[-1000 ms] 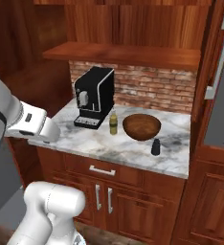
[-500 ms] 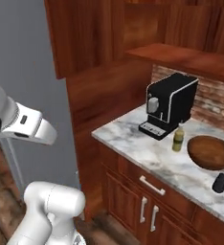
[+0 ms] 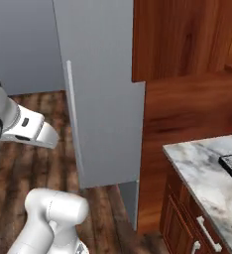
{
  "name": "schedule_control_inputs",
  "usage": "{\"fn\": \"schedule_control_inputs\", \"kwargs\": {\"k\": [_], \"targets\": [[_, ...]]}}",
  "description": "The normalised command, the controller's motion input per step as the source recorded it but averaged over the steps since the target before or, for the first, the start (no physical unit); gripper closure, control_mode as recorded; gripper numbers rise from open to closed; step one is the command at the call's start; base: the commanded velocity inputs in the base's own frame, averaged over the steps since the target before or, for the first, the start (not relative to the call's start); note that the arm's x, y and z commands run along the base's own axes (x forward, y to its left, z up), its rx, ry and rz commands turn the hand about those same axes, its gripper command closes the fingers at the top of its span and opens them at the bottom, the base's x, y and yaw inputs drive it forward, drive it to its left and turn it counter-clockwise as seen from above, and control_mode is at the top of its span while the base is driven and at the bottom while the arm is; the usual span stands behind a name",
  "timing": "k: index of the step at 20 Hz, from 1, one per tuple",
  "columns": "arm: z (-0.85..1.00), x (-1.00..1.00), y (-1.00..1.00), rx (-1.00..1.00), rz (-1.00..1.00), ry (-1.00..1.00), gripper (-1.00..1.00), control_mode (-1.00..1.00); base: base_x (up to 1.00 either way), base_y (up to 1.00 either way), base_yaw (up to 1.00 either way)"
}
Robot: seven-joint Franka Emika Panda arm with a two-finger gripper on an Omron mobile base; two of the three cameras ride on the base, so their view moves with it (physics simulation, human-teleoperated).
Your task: Retrieve the bottle and the shaker from the cabinet and place them next to the mixing bowl on the counter. Then add garlic from the fridge to the mixing bowl.
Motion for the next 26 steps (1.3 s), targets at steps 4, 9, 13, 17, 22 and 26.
{"fn": "schedule_control_inputs", "kwargs": {"k": [4, 9, 13, 17, 22, 26], "targets": [[0.0, 0.0, 0.0, 0.0, 0.0, 0.0, -1.0, 1.0, -0.76, 0.19, 0.84], [0.0, 0.0, 0.0, 0.0, 0.0, 0.0, -1.0, 1.0, -0.36, 0.82, 0.63], [0.0, 0.0, 0.0, 0.0, 0.0, 0.0, -1.0, 1.0, 0.16, 1.0, 0.16], [0.0, 0.0, 0.0, 0.0, 0.0, 0.0, -1.0, 1.0, 0.81, 0.96, -0.04], [0.0, 0.0, 0.0, 0.0, 0.0, 0.0, -1.0, 1.0, 1.0, 0.44, -0.3], [0.0, 0.0, 0.0, 0.0, 0.0, 0.0, -1.0, 1.0, 1.0, 0.03, -0.46]]}}
